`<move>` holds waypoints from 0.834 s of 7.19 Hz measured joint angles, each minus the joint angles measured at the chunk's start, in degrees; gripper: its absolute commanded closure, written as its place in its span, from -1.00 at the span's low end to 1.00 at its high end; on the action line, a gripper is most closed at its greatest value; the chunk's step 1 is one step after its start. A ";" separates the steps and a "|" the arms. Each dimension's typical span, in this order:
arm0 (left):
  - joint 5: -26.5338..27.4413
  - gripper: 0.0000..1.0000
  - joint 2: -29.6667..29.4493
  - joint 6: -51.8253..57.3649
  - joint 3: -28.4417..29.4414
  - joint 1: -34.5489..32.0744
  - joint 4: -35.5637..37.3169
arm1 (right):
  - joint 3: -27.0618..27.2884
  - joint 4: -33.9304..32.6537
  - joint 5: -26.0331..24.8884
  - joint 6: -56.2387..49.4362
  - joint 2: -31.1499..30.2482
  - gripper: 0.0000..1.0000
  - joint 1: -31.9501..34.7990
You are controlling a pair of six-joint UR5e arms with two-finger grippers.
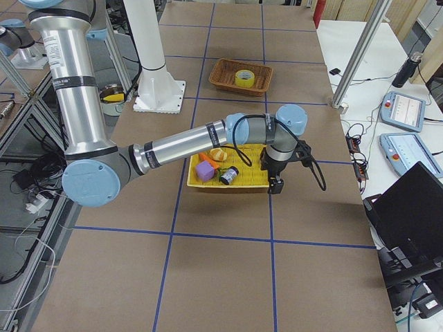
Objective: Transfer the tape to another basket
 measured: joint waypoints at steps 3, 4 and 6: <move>-0.33 -0.97 5.24 9.23 6.02 -6.63 -6.73 | -2.74 2.77 -0.09 -0.34 -4.29 -1.00 2.08; -0.38 -0.97 6.01 9.49 6.30 -7.62 -7.05 | -3.02 2.86 -0.15 -0.37 -5.13 -1.00 2.25; -0.41 -0.97 6.44 9.46 6.19 -8.12 -7.09 | -3.44 2.90 -1.72 -0.36 -5.76 -1.00 2.41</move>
